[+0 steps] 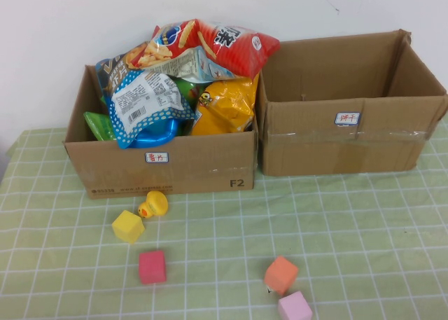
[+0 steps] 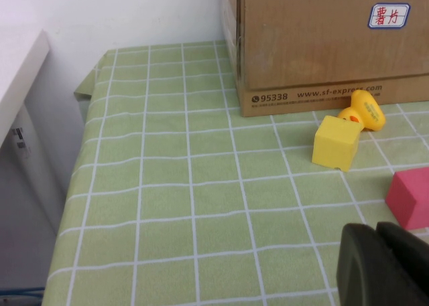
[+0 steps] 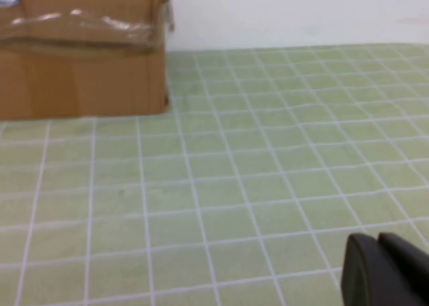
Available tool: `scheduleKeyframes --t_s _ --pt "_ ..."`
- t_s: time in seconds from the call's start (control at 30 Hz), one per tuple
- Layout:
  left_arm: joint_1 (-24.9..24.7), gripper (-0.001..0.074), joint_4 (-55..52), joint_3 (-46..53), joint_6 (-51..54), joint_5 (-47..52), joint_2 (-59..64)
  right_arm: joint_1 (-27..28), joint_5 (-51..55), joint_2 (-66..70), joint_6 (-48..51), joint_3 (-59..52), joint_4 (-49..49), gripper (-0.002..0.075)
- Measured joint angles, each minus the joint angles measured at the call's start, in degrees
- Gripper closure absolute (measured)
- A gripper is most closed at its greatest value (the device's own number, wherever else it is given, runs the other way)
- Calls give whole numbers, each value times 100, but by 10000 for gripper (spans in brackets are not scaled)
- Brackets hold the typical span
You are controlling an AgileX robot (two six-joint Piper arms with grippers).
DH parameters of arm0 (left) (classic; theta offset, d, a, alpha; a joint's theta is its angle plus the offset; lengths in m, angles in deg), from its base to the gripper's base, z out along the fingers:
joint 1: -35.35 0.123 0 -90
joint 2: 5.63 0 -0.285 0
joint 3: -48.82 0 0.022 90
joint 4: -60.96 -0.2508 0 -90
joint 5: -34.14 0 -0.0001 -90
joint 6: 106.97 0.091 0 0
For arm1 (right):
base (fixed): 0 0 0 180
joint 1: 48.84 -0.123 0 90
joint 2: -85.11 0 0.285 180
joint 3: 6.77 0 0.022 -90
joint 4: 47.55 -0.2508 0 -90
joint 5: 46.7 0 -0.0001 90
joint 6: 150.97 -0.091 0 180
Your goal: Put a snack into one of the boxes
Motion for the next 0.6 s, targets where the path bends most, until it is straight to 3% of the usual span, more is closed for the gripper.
scheduleKeyframes --t_s 0.27,0.6 --pt "0 736 0 0 0 0 0 -114 111 -32 662 24 -571 728" --pt "0 736 0 0 0 0 0 -114 121 -32 804 33 -681 728"
